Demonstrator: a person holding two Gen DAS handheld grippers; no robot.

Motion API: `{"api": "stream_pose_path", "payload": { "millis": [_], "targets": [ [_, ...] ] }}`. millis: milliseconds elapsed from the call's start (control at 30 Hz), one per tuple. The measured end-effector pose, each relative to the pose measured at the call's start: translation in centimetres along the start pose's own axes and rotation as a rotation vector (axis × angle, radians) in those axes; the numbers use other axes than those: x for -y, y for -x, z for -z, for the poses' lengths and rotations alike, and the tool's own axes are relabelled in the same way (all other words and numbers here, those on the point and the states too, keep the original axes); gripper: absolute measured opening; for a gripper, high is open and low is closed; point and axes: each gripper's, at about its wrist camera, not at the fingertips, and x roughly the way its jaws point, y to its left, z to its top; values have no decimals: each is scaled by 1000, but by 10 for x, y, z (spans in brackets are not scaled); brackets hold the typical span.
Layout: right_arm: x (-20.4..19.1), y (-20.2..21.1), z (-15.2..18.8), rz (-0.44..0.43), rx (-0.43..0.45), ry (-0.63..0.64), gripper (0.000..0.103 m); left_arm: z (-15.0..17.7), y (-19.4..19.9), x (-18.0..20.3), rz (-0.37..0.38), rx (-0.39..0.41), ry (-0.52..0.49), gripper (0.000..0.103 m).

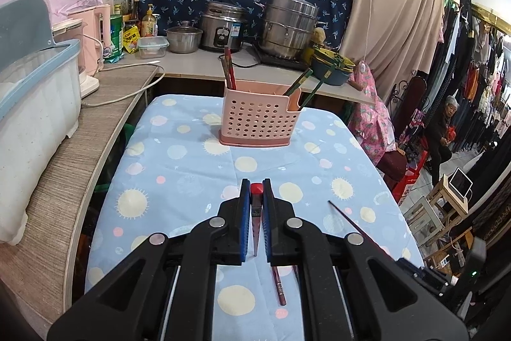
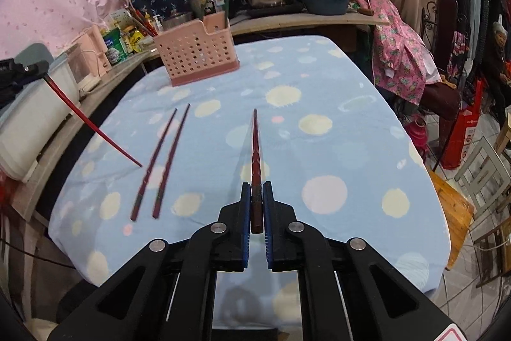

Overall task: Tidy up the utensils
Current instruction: 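Carry both chopsticks up into the pink basket and open both tools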

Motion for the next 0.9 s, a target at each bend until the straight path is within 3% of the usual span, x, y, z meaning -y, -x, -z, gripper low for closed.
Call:
{"api": "stream_pose_path", "payload": {
  "millis": [533,900],
  "targets": [
    [-47,6,-132,-114,237,-8,8,-42,-19,-1,6,41,-4,7],
    [-63,2,-205,-167,373,-16,8,-100,-31,9,41,134,-4,7]
  ]
}}
